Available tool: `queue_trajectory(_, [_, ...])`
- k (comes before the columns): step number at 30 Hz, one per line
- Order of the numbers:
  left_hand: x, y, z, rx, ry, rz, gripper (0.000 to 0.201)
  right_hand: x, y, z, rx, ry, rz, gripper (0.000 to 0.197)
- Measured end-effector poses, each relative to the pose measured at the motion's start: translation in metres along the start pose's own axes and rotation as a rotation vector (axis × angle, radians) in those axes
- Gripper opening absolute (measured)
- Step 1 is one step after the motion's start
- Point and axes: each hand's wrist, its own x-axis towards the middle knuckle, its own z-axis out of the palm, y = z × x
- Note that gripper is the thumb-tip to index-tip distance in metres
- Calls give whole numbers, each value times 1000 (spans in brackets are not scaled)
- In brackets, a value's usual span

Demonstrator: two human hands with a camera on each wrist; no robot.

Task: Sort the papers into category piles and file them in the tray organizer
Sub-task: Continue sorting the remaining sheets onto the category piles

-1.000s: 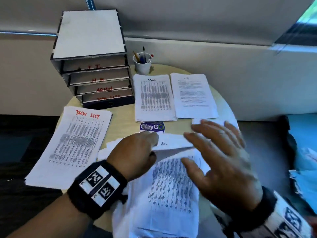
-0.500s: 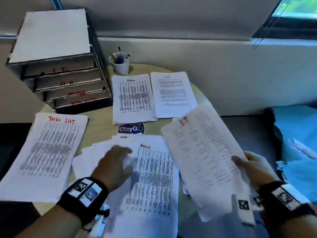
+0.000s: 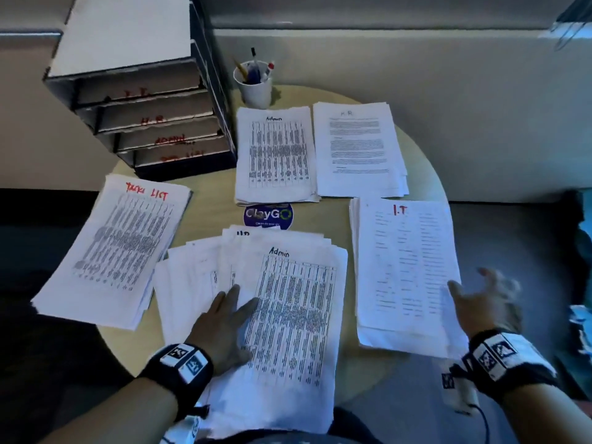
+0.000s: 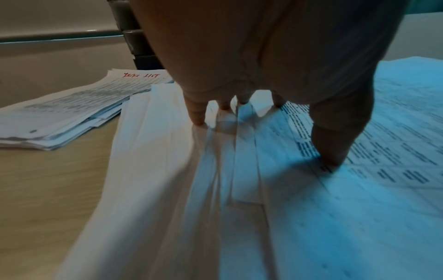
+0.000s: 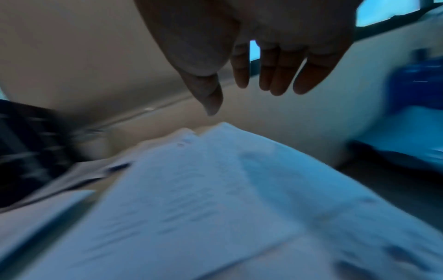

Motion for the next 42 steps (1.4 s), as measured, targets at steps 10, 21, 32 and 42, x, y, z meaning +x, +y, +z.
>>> queue_trajectory(10, [-5, 18, -21, -274, 236, -287, 82, -122, -97, 77, -42, -602, -361, 54])
queue_trajectory(21, [-23, -62, -4, -770, 409, -579, 42, -135, -103, 105, 36, -479, -135, 64])
queue_trajectory(32, [-2, -81, -20, -675, 408, -237, 53, -143, -94, 93, -2, -298, -73, 25])
queue_trajectory(42, [15, -15, -50, -616, 450, 79, 32, -156, -88, 56, 152, -98, -555, 11])
